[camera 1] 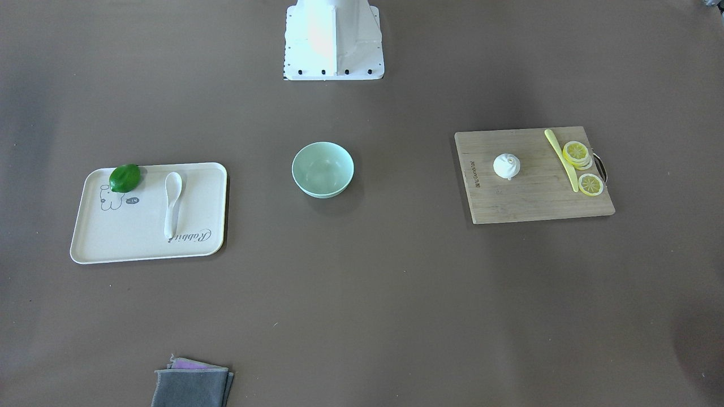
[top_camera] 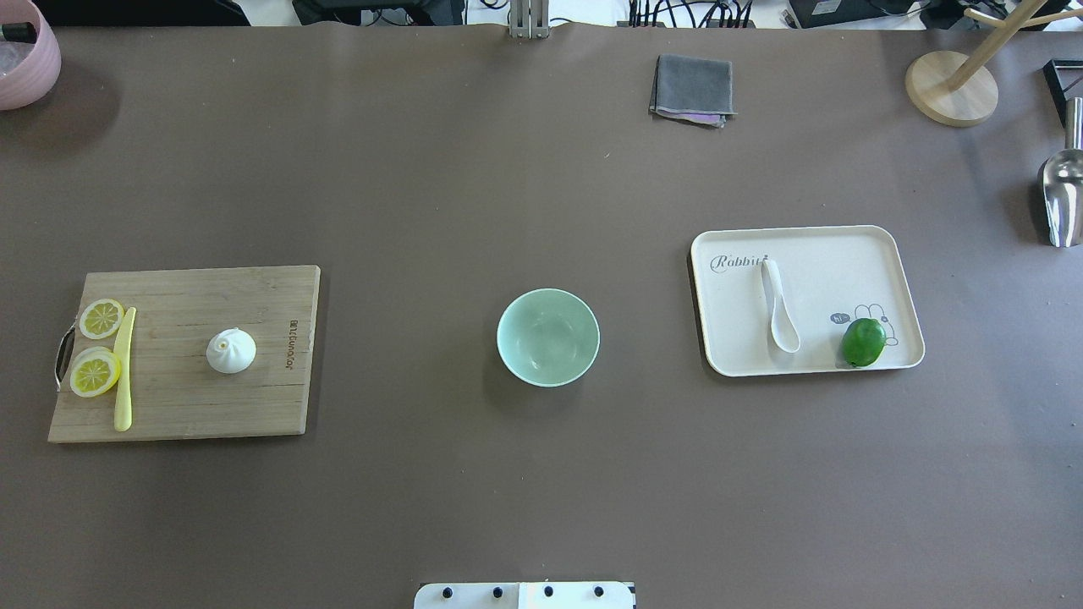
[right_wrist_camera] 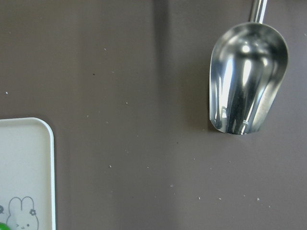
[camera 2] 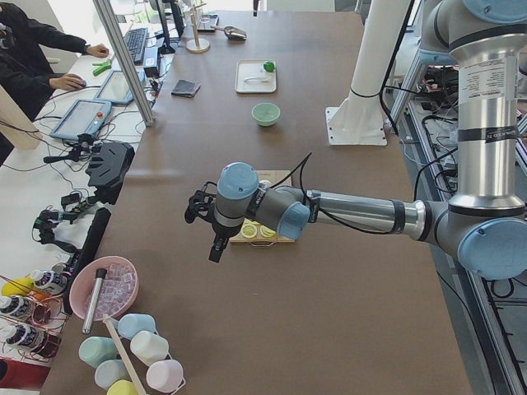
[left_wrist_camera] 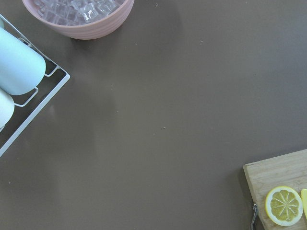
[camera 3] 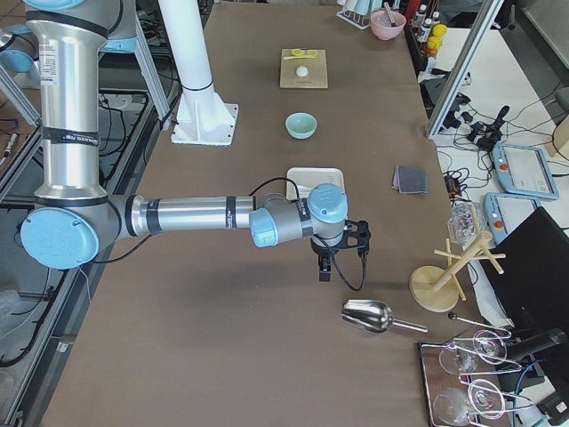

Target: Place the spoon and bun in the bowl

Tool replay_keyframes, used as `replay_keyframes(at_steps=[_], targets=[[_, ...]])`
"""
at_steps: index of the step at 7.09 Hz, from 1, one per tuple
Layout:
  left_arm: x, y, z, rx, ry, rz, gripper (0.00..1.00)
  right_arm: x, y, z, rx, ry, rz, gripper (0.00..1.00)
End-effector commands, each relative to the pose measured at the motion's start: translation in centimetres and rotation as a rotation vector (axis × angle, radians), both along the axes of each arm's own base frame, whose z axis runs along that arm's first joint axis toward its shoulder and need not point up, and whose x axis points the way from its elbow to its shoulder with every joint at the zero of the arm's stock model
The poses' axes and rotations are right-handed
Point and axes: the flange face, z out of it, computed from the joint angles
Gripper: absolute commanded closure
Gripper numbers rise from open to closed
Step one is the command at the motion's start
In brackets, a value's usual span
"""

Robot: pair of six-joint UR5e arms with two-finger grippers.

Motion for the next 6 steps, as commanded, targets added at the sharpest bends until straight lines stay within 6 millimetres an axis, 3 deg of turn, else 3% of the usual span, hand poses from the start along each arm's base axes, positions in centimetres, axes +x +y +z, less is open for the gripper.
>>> replay_keyframes(at_steps=[1,2,3,5,6], targets=[[6.6,-1.0,-2.8,0.212,-0.063,0.076,0.01,-1.2,-0.4,-1.5,0.127,-0.019,-0.024,0.0],[7.8,-2.3,-5.3,0.195,-0.002,0.022,0.01,-4.2,-0.7,-2.8,0.157,-0.026,-0.084,0.0],[10.9,-4.0,-7.8,0.068,0.097,-0.078,0.01,-6.0,-3.0,-5.2,0.208,-0.017,-0.1,0.0],[16.4,-4.2,-12.4,0.062,0.167,-0.061,0.01,-7.0,-3.2,-4.5,0.157,-0.006,-0.076,0.0],[17.2,-5.0,-14.4,0.118,0.16,-0.072,0.01,-7.1,-3.1,-4.5,0.112,-0.019,-0.045,0.0]])
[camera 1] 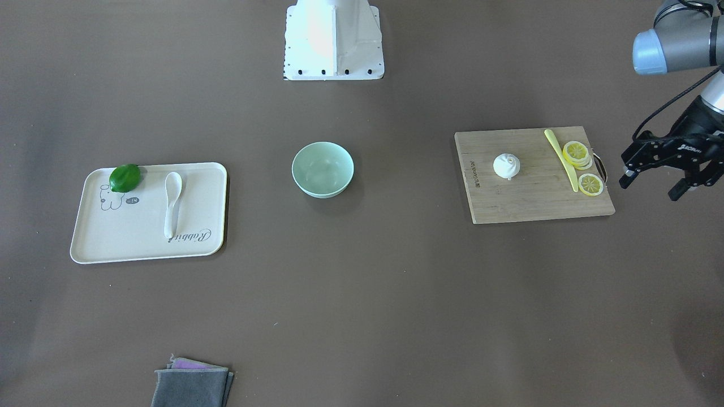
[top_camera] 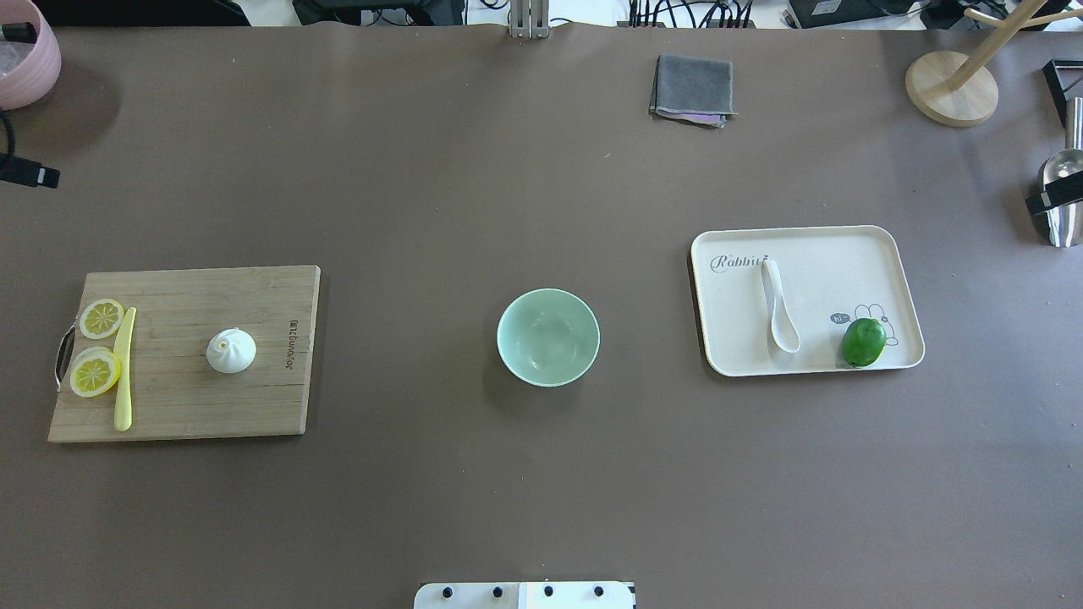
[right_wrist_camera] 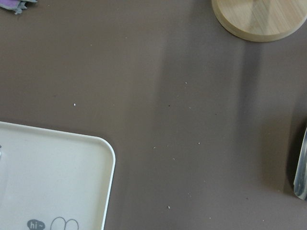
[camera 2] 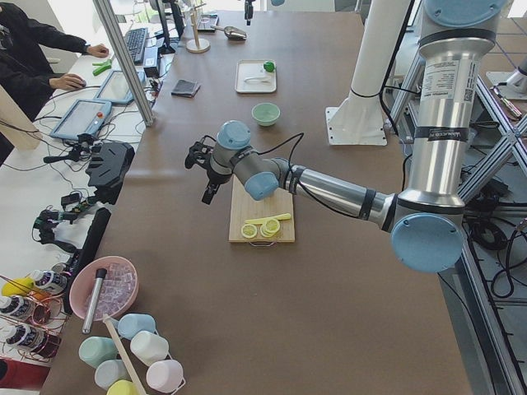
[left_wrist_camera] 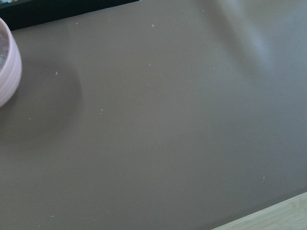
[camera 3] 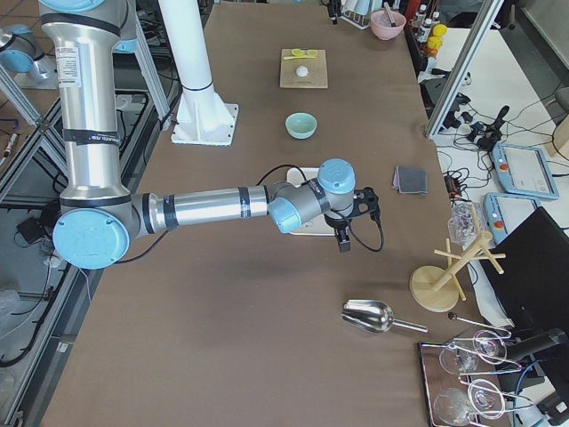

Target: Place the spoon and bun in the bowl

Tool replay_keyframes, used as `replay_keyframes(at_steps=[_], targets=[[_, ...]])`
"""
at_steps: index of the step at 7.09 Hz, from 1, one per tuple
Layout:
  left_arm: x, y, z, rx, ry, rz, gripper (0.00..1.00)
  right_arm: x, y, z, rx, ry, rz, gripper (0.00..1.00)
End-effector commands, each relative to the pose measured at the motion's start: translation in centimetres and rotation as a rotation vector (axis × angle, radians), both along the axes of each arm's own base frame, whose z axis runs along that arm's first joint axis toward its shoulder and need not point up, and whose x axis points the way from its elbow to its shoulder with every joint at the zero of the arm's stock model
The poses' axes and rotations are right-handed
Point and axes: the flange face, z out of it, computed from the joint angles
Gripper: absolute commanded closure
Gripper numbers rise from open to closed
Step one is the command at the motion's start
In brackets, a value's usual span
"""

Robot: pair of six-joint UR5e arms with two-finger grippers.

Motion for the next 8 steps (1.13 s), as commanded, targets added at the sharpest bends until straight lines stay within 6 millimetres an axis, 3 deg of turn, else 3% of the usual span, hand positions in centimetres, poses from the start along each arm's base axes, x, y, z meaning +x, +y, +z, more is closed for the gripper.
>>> replay_keyframes(at_steps=[1,2,3,4,5,6,8], targets=[[2.5,-0.2,-2.1,0.064,0.006,-0.018,0.01,-0.6,0.0,0.0,-0.051,-0.013,0.028,0.0],[2.8,-0.4,0.5,0.091,0.027,-0.008,0.01,-0.7,0.0,0.0,-0.053,-0.013,0.027,0.0],[4.6,-0.4,3.1,0.149,0.054,0.013,0.01,-0.8,0.0,0.1,-0.055,-0.012,0.026,0.0],[5.7,-0.6,2.7,0.121,0.09,-0.069,0.01,-0.8,0.0,0.3,-0.058,-0.011,0.026,0.0],[8.8,0.1,2.5,0.087,0.07,-0.082,0.02,-0.8,0.0,0.4,-0.062,-0.011,0.027,0.0],[10.4,1.1,0.8,0.066,0.023,-0.081,0.02,-0.8,0.0,0.6,-0.065,-0.009,0.028,0.0],[14.2,5.5,-4.0,0.045,-0.046,-0.02,0.02,-0.8,-0.3,0.3,-0.103,-0.018,0.064,0.0]])
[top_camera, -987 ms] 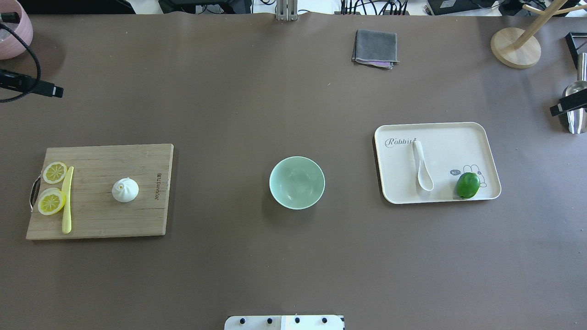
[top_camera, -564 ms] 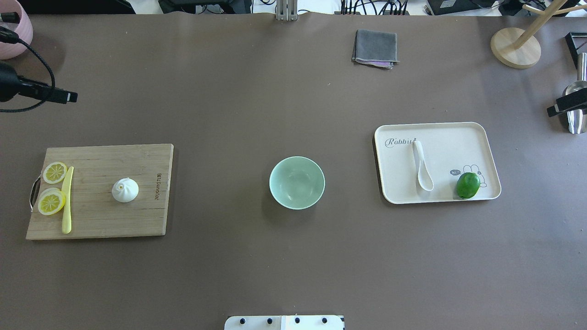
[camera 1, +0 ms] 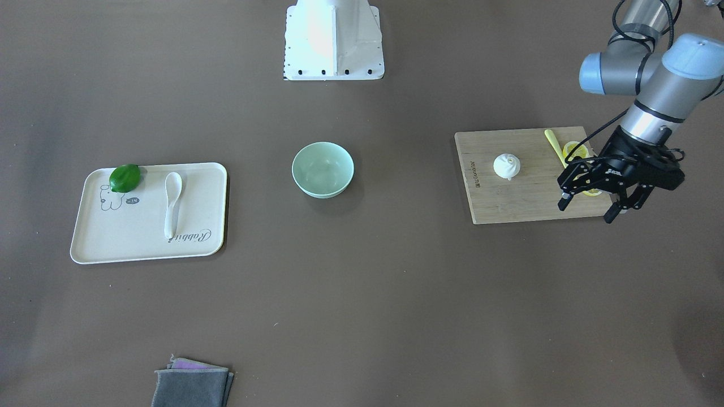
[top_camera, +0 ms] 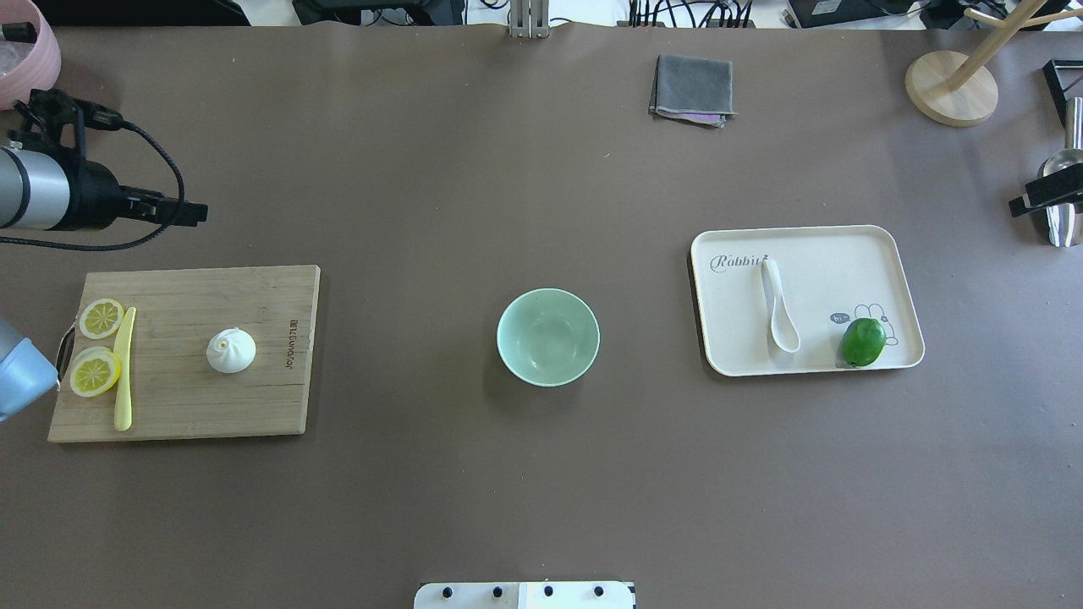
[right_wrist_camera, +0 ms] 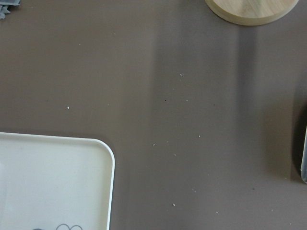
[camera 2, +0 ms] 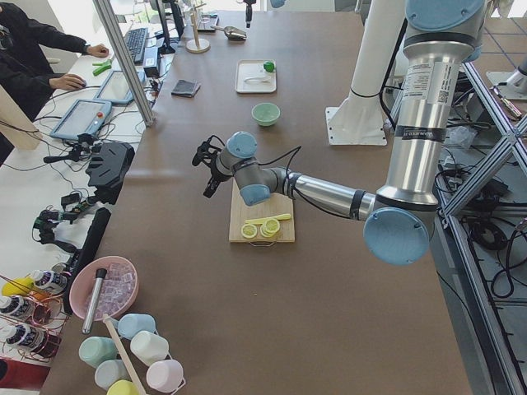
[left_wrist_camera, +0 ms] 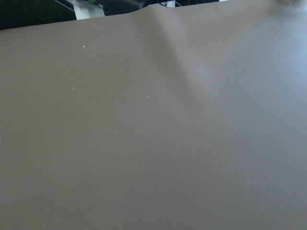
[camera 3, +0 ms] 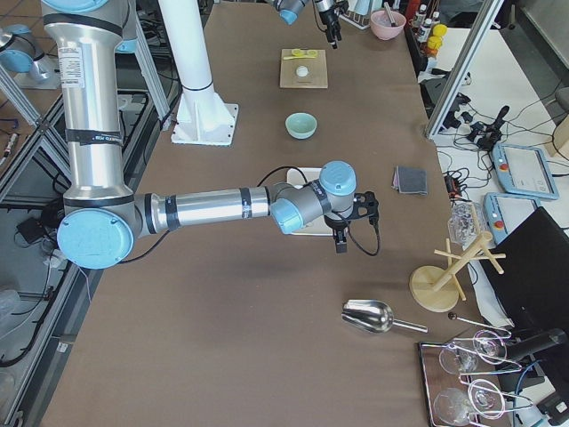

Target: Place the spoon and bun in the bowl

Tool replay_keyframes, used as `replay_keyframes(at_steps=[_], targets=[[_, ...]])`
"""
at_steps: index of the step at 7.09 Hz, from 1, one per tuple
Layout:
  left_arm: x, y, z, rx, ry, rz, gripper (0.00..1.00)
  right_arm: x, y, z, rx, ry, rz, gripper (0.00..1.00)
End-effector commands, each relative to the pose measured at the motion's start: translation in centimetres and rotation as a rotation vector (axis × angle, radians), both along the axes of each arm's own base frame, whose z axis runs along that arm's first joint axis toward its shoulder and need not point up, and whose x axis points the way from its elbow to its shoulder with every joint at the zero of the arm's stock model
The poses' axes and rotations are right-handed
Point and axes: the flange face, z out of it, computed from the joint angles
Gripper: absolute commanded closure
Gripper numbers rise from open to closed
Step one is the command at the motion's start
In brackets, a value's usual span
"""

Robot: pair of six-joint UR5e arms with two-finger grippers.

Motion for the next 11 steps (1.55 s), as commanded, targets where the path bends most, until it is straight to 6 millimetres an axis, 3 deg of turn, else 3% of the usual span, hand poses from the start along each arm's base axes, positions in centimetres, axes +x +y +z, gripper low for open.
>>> replay_keyframes(at_steps=[1,4,6,8,11], targets=[[2.8,4.1,-1.8,-0.022,-0.04,0.069,0.02,-0.1,-0.4,-0.7,-0.033,-0.013,0.035,0.0],[7.2,8.6,-0.9,-0.032,-0.049,0.18,0.02,-0.7,-0.5,-1.1,0.023,-0.026,0.031,0.0],[7.5,9.3,0.3,-0.032,-0.079,0.172,0.02,-0.8,-0.5,-1.1,0.026,-0.026,0.029,0.0],[7.5,9.2,0.7,-0.033,-0.086,0.174,0.02,-2.3,-0.7,-2.2,0.076,-0.045,0.002,0.0],[8.7,10.0,0.7,-0.026,-0.077,0.199,0.02,-2.9,-0.8,-2.0,0.083,-0.045,-0.007,0.0]])
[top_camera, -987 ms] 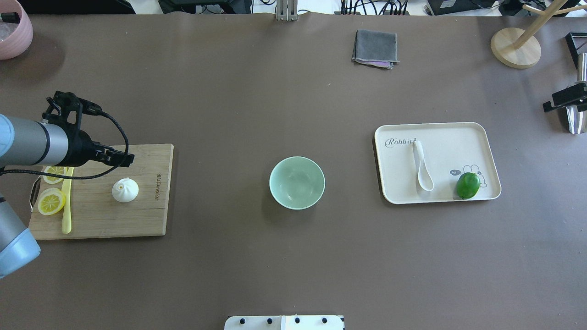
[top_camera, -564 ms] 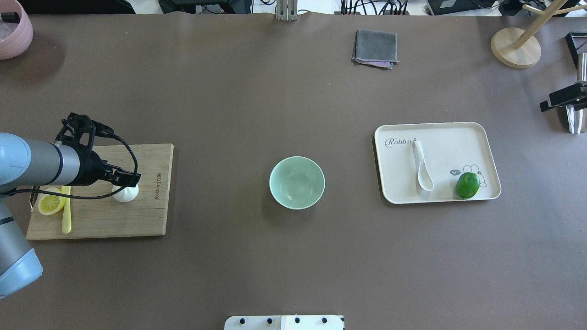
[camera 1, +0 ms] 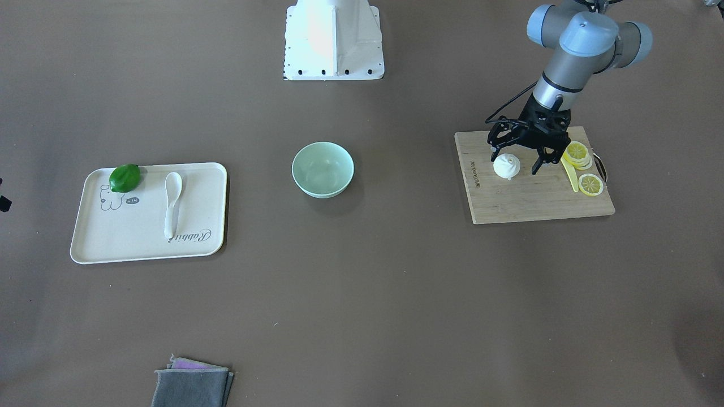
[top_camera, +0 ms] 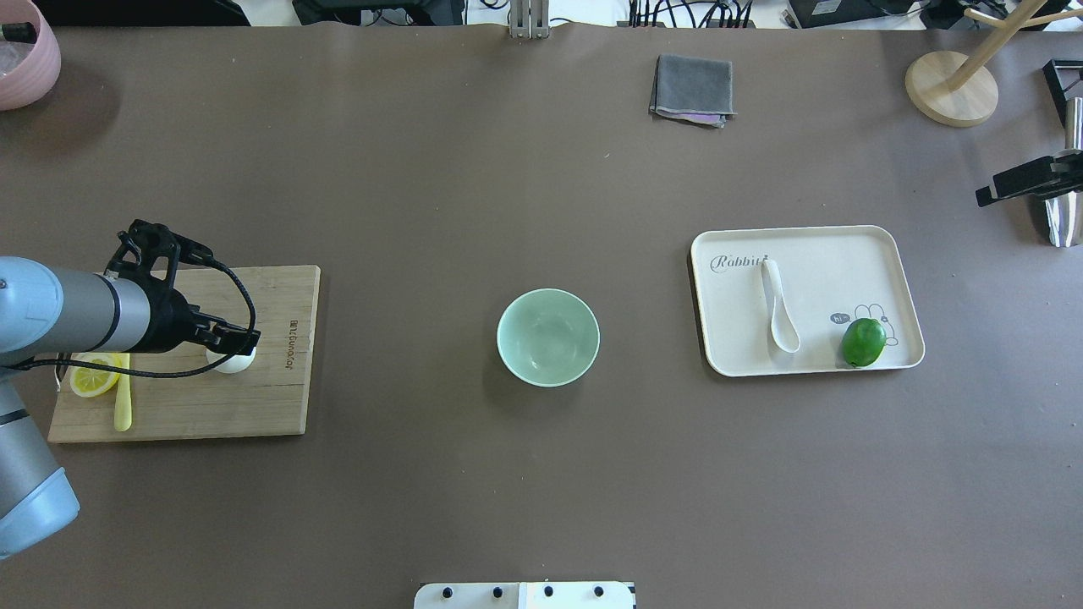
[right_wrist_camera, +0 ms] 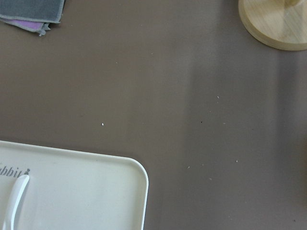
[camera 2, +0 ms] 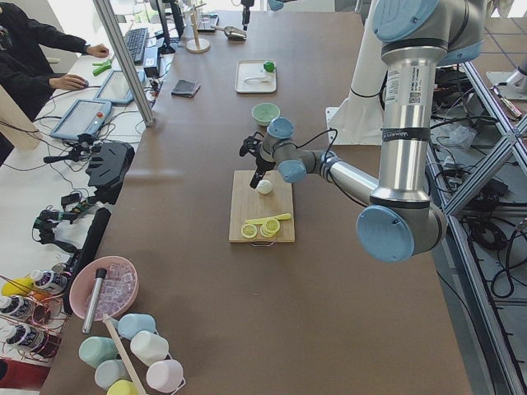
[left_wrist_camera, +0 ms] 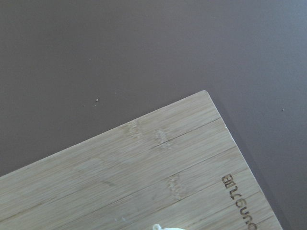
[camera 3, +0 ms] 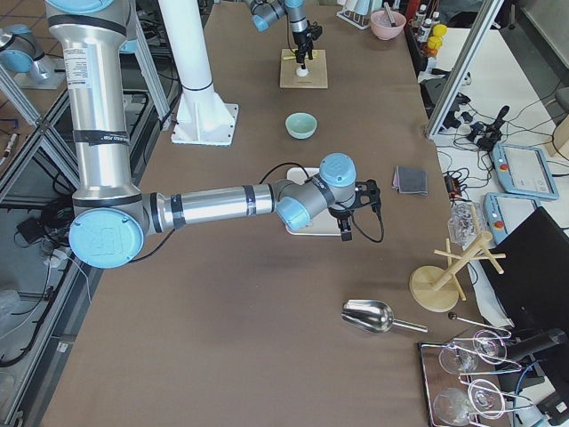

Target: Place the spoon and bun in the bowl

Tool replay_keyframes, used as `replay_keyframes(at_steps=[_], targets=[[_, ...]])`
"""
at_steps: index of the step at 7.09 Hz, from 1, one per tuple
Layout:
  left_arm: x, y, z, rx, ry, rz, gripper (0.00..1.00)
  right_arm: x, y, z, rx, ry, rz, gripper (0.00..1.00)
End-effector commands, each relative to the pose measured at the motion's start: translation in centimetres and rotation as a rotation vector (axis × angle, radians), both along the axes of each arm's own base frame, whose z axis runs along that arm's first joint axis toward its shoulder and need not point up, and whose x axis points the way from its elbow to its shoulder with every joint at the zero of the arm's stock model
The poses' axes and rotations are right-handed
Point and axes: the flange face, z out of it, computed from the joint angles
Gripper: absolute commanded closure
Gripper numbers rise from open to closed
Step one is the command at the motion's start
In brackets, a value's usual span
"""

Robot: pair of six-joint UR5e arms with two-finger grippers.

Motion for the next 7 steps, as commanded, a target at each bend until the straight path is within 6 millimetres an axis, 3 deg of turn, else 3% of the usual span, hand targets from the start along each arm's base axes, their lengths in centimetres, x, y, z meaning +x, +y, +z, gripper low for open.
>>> replay_keyframes(at_steps=[1,7], targets=[[0.6,0.4,0.3,0.002,-0.003,0.014,0.02,-0.7,-0.1,-0.1,0.002,-0.001,-0.011,0.0],[0.9,0.3,1.4,-0.007,-0.022,0.022,0.03,-1.4,-0.5,-0.5,-0.004,-0.007,-0.011,0.0]])
